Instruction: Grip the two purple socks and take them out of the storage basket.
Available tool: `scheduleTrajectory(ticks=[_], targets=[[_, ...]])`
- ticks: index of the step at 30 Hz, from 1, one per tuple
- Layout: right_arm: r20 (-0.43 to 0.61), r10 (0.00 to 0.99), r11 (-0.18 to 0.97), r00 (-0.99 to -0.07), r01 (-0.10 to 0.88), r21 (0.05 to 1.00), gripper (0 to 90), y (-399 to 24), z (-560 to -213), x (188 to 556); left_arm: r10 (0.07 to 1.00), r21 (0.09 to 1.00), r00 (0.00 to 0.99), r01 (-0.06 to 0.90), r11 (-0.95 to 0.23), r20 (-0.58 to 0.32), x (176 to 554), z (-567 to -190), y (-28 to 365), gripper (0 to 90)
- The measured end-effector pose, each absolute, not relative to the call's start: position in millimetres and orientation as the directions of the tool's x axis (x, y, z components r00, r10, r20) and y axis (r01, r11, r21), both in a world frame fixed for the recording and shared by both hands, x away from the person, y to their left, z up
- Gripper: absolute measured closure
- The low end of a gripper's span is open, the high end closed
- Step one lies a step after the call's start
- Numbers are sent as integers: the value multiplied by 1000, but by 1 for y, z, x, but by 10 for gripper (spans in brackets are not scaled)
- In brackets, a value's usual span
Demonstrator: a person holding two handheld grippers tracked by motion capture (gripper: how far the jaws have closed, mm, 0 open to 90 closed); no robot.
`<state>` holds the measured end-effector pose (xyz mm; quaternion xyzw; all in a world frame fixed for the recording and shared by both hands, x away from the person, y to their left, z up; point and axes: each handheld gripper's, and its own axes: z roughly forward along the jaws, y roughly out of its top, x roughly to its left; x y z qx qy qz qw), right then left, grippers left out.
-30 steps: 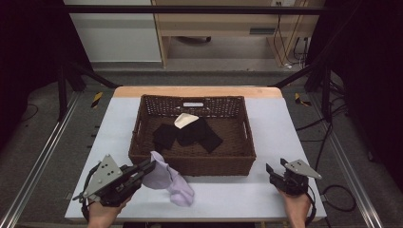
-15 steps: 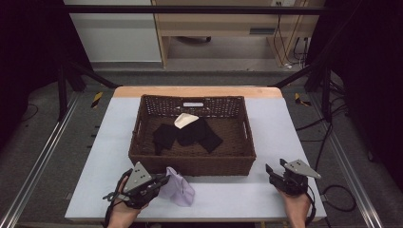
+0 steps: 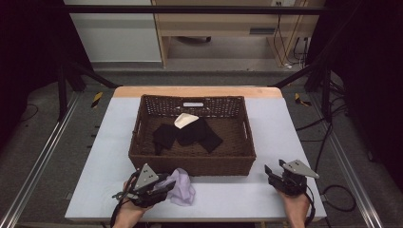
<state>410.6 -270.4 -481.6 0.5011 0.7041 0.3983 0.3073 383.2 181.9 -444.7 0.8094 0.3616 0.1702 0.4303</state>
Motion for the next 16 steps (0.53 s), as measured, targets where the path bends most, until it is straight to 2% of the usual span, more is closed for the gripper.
scheduleTrajectory(ticks=[5, 16], targets=[[-31, 951, 178, -309, 460, 870, 386, -271, -481, 410, 768, 834, 638, 454, -315, -58, 381, -439, 203, 458], [-16, 954, 159, -301, 459, 874, 356, -272, -480, 408, 840, 827, 539, 497, -262, -58, 376, -443, 251, 367]])
